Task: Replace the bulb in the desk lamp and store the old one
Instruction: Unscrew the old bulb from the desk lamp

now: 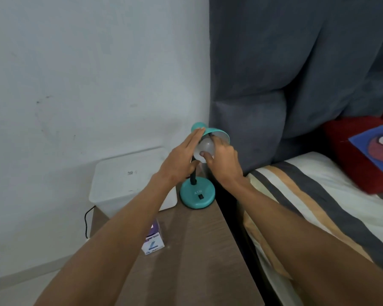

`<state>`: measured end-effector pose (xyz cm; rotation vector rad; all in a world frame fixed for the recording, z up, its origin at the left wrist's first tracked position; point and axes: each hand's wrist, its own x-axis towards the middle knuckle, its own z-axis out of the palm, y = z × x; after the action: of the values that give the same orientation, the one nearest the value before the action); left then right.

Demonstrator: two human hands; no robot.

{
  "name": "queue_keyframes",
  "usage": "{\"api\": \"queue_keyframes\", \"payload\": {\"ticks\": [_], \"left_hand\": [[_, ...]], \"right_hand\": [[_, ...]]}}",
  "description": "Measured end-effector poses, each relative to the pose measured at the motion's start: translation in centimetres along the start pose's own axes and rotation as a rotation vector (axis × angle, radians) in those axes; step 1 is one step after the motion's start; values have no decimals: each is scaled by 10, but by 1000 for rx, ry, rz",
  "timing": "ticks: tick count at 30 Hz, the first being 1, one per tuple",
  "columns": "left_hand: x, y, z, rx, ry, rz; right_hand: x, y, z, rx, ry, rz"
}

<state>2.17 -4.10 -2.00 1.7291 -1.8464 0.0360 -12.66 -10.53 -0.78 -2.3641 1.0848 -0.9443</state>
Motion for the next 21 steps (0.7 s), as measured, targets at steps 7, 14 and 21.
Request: {"api": "queue_keyframes", "payload": {"ticks": [7,14,21], "left_hand": [[3,-4,-4,-3,-22,25],[1,-5,-4,-6,-14,22],[-1,-2,-4,-11,-26,14]], "right_hand": [[-3,14,9,-21,65,-89],[1,13,11,-178,29,-212],[-2,8,12,-89,65,-116]]}}
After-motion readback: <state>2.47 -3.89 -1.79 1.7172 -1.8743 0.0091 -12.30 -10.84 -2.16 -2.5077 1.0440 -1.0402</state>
